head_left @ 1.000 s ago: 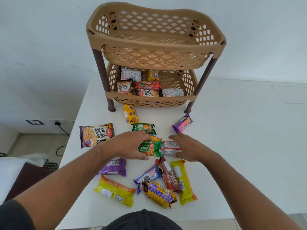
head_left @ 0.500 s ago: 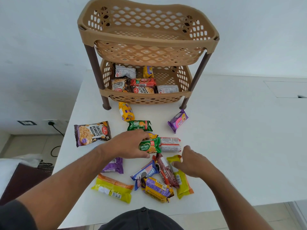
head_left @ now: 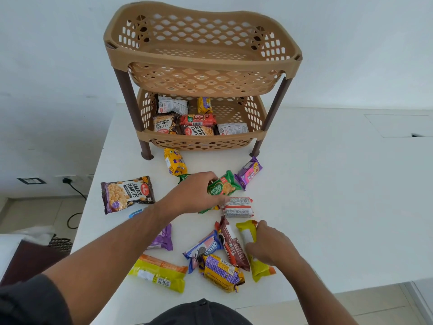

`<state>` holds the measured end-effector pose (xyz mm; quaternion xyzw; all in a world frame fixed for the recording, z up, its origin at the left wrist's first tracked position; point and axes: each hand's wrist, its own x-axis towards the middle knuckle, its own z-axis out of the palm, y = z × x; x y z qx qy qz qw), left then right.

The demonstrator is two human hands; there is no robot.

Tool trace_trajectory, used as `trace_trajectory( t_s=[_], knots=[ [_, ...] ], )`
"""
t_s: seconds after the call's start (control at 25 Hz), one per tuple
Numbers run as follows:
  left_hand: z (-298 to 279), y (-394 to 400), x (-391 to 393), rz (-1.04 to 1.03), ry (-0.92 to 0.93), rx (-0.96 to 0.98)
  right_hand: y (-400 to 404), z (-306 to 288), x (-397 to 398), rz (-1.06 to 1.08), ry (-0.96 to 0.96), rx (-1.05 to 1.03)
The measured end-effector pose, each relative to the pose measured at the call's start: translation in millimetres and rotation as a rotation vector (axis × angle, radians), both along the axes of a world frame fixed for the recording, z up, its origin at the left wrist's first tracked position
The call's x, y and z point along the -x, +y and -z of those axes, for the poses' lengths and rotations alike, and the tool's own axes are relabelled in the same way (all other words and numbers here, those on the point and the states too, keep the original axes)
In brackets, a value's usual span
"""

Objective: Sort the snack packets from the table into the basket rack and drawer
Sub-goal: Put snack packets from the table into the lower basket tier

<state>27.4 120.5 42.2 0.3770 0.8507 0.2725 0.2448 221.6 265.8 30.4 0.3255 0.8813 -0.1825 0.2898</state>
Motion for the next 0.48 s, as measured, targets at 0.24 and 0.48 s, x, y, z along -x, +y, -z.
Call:
trace_trajectory(
  t_s=[0.24, 0.48],
  knots=[
    [-31, 37, 28, -0.228, -0.207, -0.235, 40, -30, 18, 0.001, -0.05, 0.13],
    [-53, 85, 81, -0.453, -0.346, -0.311, 73, -86, 81, 0.339, 0.464, 0.441]
  ],
)
